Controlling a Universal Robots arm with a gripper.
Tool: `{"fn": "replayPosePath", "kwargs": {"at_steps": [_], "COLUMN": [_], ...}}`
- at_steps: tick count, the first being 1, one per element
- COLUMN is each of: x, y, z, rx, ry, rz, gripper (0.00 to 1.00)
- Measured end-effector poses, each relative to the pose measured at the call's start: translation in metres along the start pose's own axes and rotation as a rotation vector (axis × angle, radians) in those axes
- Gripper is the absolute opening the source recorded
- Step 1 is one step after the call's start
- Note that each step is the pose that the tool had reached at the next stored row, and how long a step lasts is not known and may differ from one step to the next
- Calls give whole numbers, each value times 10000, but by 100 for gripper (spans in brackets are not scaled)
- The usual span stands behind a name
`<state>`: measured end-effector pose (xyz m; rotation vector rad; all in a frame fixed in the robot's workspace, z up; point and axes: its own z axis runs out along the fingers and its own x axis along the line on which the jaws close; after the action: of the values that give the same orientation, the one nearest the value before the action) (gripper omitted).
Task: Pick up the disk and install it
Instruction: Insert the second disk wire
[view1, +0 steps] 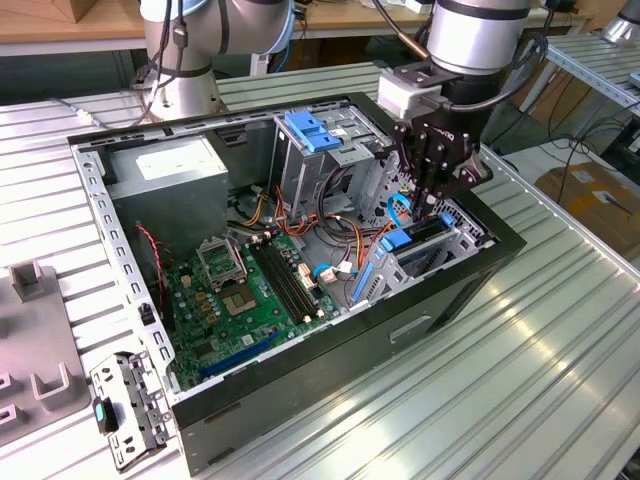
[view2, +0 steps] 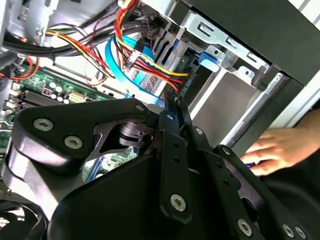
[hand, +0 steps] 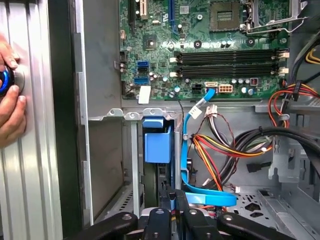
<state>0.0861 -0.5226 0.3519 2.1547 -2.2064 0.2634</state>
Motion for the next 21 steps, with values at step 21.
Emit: {"fn": "replayPosePath", "kwargs": {"at_steps": [21], "x": [288], "y": [28], "z": [92], "rx": [189], "ry": [-1344], "rz": [154], "gripper": [16]}}
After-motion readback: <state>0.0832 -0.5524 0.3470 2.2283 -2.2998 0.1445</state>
